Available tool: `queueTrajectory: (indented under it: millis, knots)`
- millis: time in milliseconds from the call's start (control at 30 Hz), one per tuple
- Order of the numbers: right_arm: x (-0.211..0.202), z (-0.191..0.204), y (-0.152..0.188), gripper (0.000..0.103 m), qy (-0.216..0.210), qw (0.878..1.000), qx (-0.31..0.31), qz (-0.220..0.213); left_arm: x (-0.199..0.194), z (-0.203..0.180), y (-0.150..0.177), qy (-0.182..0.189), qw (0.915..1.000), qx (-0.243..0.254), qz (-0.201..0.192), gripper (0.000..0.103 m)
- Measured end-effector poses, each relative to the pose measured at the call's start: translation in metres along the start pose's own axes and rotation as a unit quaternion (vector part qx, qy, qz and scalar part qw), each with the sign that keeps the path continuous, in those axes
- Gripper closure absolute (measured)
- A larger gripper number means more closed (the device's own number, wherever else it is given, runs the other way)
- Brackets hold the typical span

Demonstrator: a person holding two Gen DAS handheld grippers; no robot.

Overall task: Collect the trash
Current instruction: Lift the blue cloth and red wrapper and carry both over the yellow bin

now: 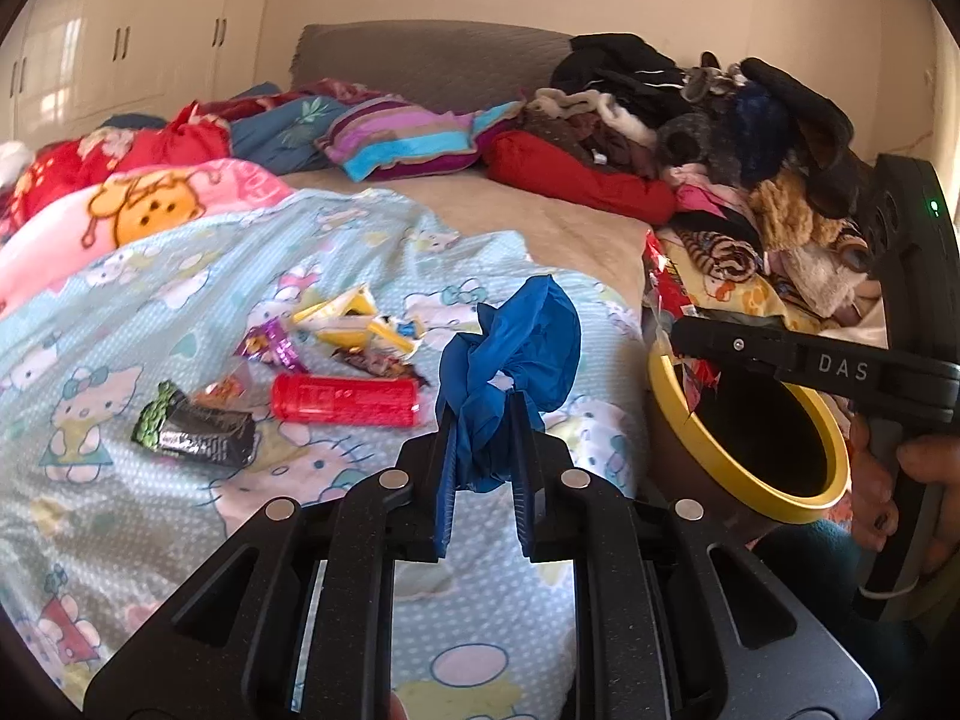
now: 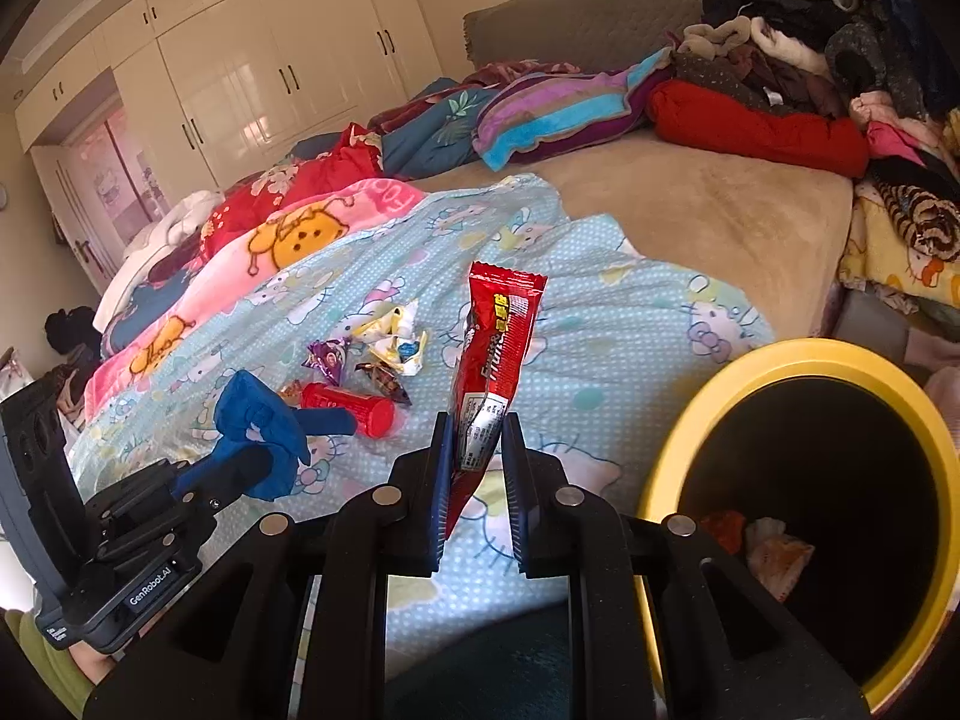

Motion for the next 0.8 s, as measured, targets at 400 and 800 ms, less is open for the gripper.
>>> queueTrajectory:
  millis: [400, 800]
  knots:
    - [-0.032, -0.016, -0.002, 0.087, 0.006, 1.000, 0.001, -0.014, -0.005, -0.031, -0.005, 0.017, 0.9996, 0.021, -0.002, 0.093]
    - [-0.059, -0.045, -0.001, 0.087, 0.017, 0.999, 0.017, -0.028, -0.006, -0.063, -0.010, 0.034, 0.9985, 0.042, -0.004, 0.093]
Point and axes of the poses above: each gripper's, at about its wrist camera, not at the fingertips, and x roughly the way its jaws point, z to its left, y to its underside, the point moved 7 cm from there along x, roughly the way its jaws point, and after that the axes turned 5 degrees about -y, right-handed, at the moved point
